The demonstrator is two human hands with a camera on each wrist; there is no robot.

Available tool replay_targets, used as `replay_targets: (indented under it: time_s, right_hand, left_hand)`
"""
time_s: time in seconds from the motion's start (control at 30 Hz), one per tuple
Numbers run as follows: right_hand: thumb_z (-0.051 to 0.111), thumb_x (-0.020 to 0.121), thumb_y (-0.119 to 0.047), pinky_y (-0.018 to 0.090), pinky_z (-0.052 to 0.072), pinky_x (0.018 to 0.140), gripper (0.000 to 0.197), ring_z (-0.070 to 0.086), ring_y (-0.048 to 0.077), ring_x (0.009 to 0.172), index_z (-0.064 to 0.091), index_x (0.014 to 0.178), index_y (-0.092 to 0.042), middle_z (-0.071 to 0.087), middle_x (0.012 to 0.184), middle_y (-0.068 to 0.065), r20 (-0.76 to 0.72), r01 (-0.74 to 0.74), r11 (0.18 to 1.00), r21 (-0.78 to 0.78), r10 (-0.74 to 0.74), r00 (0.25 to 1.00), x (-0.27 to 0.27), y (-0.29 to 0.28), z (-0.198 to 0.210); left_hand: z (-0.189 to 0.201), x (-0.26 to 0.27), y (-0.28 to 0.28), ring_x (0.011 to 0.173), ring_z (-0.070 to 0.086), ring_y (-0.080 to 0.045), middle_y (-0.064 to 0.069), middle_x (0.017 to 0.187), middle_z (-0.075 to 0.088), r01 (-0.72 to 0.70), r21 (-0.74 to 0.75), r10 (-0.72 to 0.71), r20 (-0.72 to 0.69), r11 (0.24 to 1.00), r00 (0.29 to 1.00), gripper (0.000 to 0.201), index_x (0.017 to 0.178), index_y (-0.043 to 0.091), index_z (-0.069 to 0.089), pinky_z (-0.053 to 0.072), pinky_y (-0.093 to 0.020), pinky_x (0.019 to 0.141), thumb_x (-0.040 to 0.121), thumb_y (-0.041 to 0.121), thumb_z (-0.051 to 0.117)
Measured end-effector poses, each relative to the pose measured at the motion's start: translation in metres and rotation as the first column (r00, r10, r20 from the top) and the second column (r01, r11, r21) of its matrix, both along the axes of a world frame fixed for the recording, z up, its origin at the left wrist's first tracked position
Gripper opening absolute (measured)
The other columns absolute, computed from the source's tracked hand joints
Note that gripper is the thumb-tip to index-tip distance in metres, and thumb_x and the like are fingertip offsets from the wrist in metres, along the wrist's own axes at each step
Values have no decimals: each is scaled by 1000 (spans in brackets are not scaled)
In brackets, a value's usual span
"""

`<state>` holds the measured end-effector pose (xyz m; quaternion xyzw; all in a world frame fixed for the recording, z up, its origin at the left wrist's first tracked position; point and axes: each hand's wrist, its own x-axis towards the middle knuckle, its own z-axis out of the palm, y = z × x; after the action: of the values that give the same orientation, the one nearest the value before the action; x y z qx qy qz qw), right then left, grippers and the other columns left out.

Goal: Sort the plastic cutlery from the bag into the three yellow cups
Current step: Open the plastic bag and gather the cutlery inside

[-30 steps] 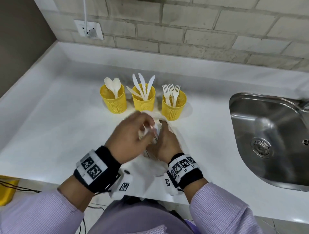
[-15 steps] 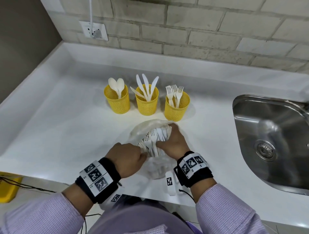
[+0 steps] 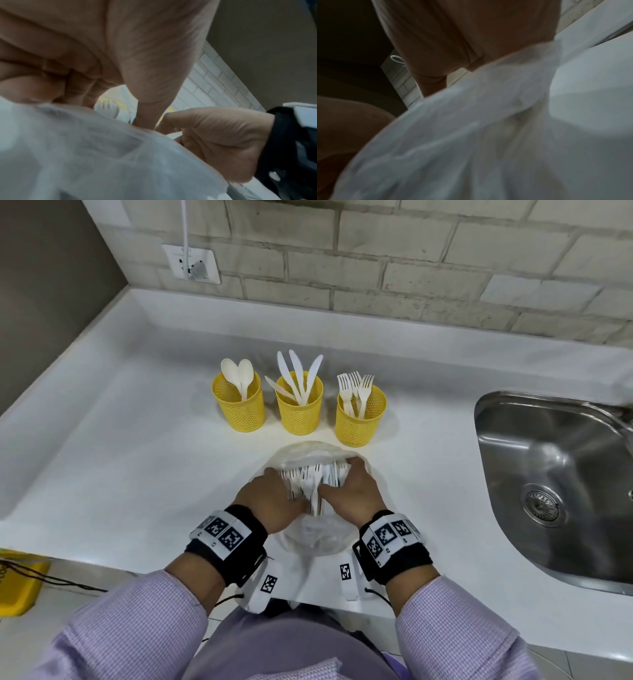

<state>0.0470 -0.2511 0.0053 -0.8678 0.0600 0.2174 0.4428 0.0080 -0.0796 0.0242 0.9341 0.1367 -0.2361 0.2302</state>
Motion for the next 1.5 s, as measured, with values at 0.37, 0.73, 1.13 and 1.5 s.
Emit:
replay_targets:
  time_s: [0.37, 0.73, 1.13, 1.5]
  right_hand:
    - [80, 74, -20, 44, 55, 100, 46, 64, 21, 112, 57, 114, -18, 64, 117, -1, -148, 192, 959, 207, -163, 975, 1, 8, 1]
    - [92, 46, -28, 44, 56, 99, 93, 65, 19, 112, 53, 129, -15, 65, 122, 2, -126, 248, 896, 368, -216, 968, -7, 5, -7]
    - [69, 60, -26, 49, 53, 103, 97, 60, 25, 119, 34, 150, -21, 54, 138, 4, -204, 373, 847, 379, -316, 926, -11, 8, 3]
    - [82, 68, -7, 38, 48, 106, 91, 57, 18, 122, 38, 146, -18, 57, 133, -2, 112, 126, 939, 320, -170, 979, -20, 8, 9]
  left_hand:
    - [6, 7, 4, 32, 29, -12, 9, 36, 31, -219, -281, 151, -244, 935, 958, 63, 53, 22, 35, 22, -22, 42, 78, 58, 79]
    - [12, -3, 0, 61, 50, -14, 5, 62, 52, -89, -182, 104, 71, 979, 992, 40, 62, 21, 51, 32, -26, 52, 82, 41, 80]
    - [18, -4, -10, 63, 51, -12, 7, 62, 52, -86, -108, 109, 231, 990, 967, 35, 60, 20, 48, 32, -22, 53, 84, 28, 71]
    - [16, -4, -16, 67, 49, -14, 7, 68, 52, -126, -195, 175, 265, 973, 948, 34, 67, 20, 45, 31, -23, 55, 95, 29, 61]
